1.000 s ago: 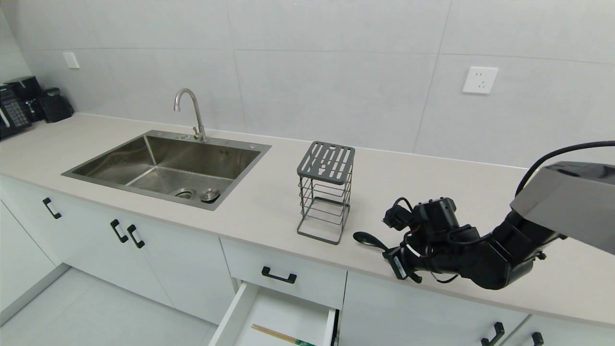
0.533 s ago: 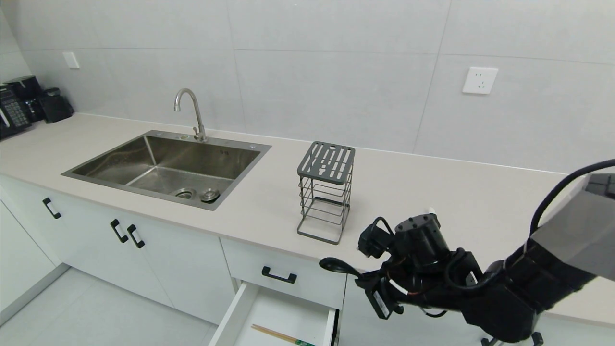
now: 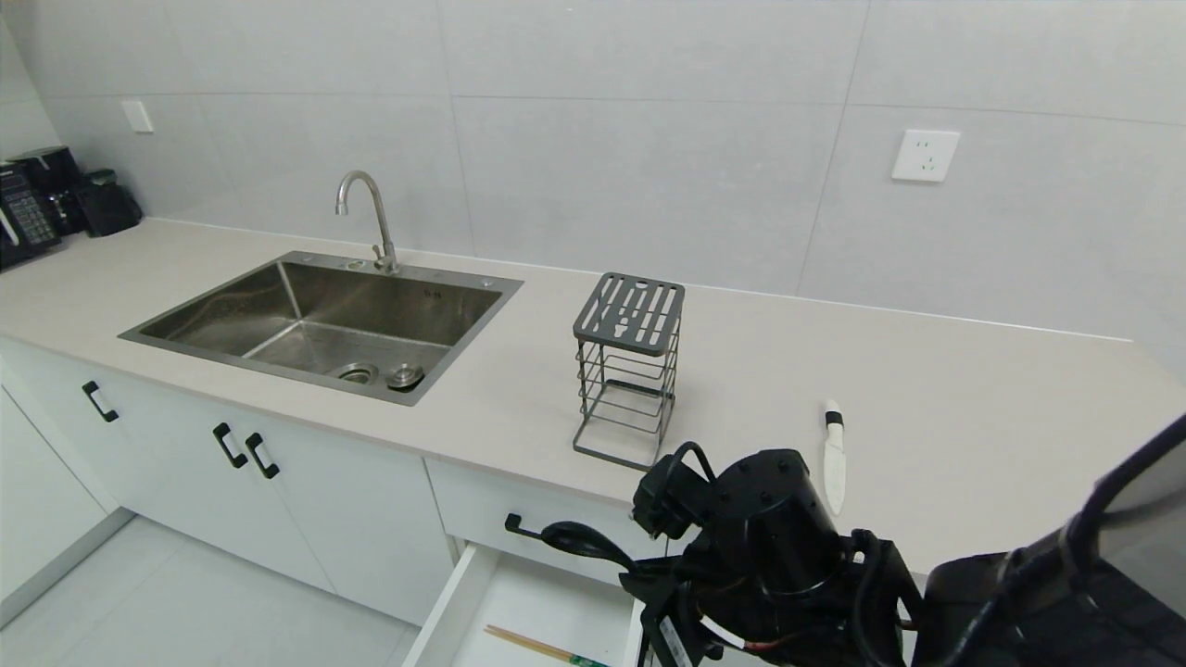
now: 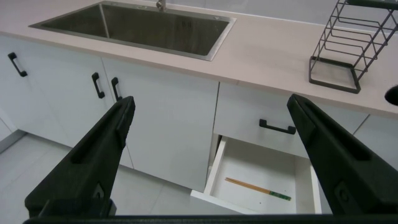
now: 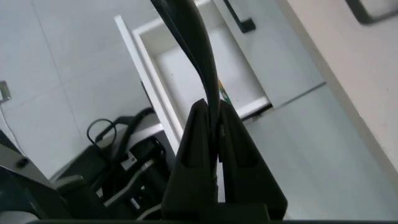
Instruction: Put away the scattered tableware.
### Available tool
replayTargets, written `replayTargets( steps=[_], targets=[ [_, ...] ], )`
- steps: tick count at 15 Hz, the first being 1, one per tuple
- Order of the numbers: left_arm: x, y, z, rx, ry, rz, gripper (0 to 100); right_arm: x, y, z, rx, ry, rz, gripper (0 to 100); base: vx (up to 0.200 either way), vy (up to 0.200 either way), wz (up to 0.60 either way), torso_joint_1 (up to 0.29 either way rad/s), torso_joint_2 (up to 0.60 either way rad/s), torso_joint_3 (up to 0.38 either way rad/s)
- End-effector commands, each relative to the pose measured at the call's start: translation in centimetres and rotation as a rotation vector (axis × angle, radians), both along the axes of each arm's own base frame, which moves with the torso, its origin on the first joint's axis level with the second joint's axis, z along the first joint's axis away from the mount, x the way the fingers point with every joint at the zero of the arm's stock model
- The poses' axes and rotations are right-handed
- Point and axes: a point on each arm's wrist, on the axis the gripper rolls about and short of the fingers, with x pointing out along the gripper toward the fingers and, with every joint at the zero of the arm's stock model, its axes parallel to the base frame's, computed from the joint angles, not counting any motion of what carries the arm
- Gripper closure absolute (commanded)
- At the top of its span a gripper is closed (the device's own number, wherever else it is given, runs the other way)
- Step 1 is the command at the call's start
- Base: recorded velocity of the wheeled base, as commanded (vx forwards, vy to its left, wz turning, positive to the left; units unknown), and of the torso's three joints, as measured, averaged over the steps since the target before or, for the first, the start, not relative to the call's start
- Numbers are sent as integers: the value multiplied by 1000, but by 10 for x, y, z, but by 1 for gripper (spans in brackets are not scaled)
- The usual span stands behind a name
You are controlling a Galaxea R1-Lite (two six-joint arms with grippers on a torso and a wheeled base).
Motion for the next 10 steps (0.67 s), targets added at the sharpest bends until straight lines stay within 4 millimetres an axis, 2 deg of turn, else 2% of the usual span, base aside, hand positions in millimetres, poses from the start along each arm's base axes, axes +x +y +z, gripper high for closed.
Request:
replayTargets(
  steps=[1, 6, 10],
  targets=[
    [0, 0, 0, 0, 0, 0, 0, -2, 17, 15, 59, -35, 8, 100, 0, 0, 0, 0, 0, 0],
    [0, 0, 0, 0, 0, 0, 0, 2, 41, 15, 100, -37, -11, 100, 0, 0, 0, 0, 0, 0],
    [0, 0, 0, 0, 0, 0, 0, -24, 70, -23, -3, 33, 112, 100, 0, 0, 0, 0, 0, 0]
  ],
)
